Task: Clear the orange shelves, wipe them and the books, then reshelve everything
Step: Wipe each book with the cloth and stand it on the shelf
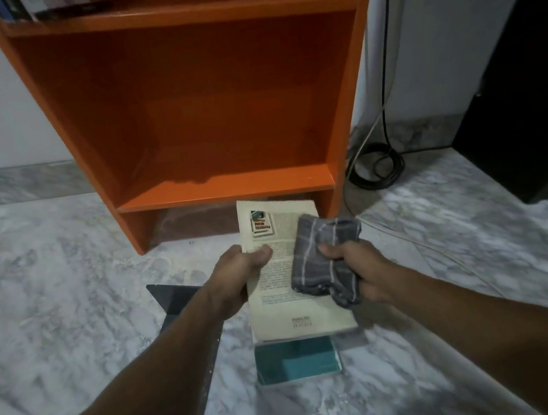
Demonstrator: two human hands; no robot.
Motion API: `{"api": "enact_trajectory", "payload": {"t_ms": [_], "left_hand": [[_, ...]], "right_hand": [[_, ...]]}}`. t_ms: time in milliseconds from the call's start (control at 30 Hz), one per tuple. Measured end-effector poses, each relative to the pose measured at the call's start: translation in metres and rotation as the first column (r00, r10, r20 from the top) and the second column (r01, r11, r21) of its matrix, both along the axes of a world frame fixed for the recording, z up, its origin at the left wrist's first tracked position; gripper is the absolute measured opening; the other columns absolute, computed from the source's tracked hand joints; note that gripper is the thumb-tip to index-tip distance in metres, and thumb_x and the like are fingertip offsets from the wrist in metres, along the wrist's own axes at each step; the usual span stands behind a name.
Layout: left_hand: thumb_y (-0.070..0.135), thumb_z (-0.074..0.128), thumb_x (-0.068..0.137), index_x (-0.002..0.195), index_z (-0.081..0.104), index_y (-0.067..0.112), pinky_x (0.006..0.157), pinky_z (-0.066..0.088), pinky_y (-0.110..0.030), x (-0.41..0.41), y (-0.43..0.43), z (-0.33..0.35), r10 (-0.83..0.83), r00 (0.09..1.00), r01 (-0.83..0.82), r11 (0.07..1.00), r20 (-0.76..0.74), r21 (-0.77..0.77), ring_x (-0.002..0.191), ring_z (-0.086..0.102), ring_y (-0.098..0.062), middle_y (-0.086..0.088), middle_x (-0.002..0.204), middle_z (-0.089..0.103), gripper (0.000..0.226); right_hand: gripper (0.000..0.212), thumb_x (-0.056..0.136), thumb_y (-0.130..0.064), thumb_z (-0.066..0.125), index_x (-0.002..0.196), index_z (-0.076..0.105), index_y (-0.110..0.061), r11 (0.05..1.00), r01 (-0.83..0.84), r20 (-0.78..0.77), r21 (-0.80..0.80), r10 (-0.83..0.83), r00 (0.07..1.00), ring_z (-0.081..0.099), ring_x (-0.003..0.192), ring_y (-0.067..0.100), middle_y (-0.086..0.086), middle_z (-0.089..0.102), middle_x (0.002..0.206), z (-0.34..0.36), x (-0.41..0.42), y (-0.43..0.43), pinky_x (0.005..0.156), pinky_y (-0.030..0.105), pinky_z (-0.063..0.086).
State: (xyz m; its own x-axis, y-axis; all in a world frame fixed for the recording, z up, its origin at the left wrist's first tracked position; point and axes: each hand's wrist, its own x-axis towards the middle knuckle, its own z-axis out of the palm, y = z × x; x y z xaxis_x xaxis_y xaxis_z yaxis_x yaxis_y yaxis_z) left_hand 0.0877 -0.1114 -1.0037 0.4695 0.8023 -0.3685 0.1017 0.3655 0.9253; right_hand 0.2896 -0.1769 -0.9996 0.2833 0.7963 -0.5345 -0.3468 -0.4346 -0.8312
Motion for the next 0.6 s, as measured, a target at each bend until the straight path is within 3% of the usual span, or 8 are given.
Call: {"api": "enact_trajectory", "payload": {"t_ms": [100,233,300,400,467,533,600], "left_hand": [[0.013,0.059,0.093,0.126,0.060,0.003,0.099,0.049,-0.054,0.002,0.008,0.031,0.024,0.994,-0.023,1.000,0.103,-0.011,0.110,0.065,-0.039,-0.019,0.119,0.068,0.034],[0.034,0.053,0.099,0.125,0.061,0.004,0.101,0.048,-0.052,0.012,0.021,0.076,0.132,0.969,-0.133,0.991,0.210,-0.009,0.109,0.066,-0.037,-0.017,0.119,0.069,0.041],[0.039,0.051,0.099,0.125,0.060,0.003,0.104,0.045,-0.055,0.013,0.022,0.088,0.162,0.957,-0.169,0.986,0.242,0.007,0.111,0.065,-0.038,-0.018,0.121,0.068,0.046],[0.041,0.060,0.093,0.126,0.060,0.001,0.105,0.042,-0.059,0.011,0.024,0.100,0.216,0.937,-0.229,0.973,0.275,0.017,0.117,0.061,-0.043,-0.022,0.125,0.065,0.052],[0.042,0.063,0.090,0.123,0.063,0.002,0.100,0.047,-0.057,0.010,0.024,0.111,0.256,0.929,-0.277,0.960,0.267,0.045,0.110,0.065,-0.041,-0.020,0.119,0.068,0.053],[0.046,0.060,0.091,0.122,0.065,0.004,0.097,0.050,-0.055,0.010,0.021,0.118,0.246,0.934,-0.269,0.961,0.260,0.057,0.105,0.068,-0.038,-0.016,0.114,0.071,0.052],[0.047,0.054,0.095,0.125,0.062,0.005,0.098,0.049,-0.054,0.011,0.017,0.126,0.212,0.932,-0.232,0.972,0.295,0.035,0.109,0.066,-0.039,-0.018,0.117,0.069,0.052]], "right_hand": [[0.026,0.087,-0.001,0.066,0.113,0.063,-0.002,0.989,-0.060,0.023,0.135,0.057,0.998,0.071,0.091,0.033,0.016,0.073,0.104,0.037,0.009,-0.003,0.077,0.045,0.058],[0.032,0.087,0.000,0.065,0.118,0.062,-0.007,0.962,-0.148,0.029,0.230,0.145,0.989,0.071,0.096,0.032,0.014,0.072,0.109,0.068,0.010,-0.012,0.080,0.046,0.058],[0.036,0.086,-0.002,0.068,0.120,0.061,-0.012,0.937,-0.247,0.174,0.246,0.208,0.963,0.071,0.095,0.026,0.011,0.071,0.111,0.088,0.007,-0.018,0.078,0.041,0.058],[0.046,0.081,-0.010,0.074,0.122,0.056,-0.019,0.889,-0.439,0.598,0.131,0.282,0.751,0.068,0.096,0.021,0.005,0.068,0.111,0.135,0.016,-0.016,0.077,0.036,0.056],[0.051,0.078,-0.013,0.075,0.124,0.055,-0.021,0.899,-0.386,0.787,0.209,0.080,0.612,0.066,0.098,0.020,0.002,0.066,0.110,0.174,0.023,-0.003,0.080,0.036,0.055],[0.057,0.080,-0.012,0.074,0.131,0.051,-0.023,0.833,-0.362,0.869,0.420,-0.253,0.426,0.063,0.104,0.018,0.001,0.063,0.119,0.208,0.023,0.012,0.081,0.031,0.054],[0.066,0.082,0.000,0.067,0.139,0.044,-0.023,0.742,-0.512,0.902,0.432,-0.369,0.225,0.059,0.114,0.022,0.006,0.058,0.130,0.225,0.010,0.022,0.084,0.026,0.050]]}}
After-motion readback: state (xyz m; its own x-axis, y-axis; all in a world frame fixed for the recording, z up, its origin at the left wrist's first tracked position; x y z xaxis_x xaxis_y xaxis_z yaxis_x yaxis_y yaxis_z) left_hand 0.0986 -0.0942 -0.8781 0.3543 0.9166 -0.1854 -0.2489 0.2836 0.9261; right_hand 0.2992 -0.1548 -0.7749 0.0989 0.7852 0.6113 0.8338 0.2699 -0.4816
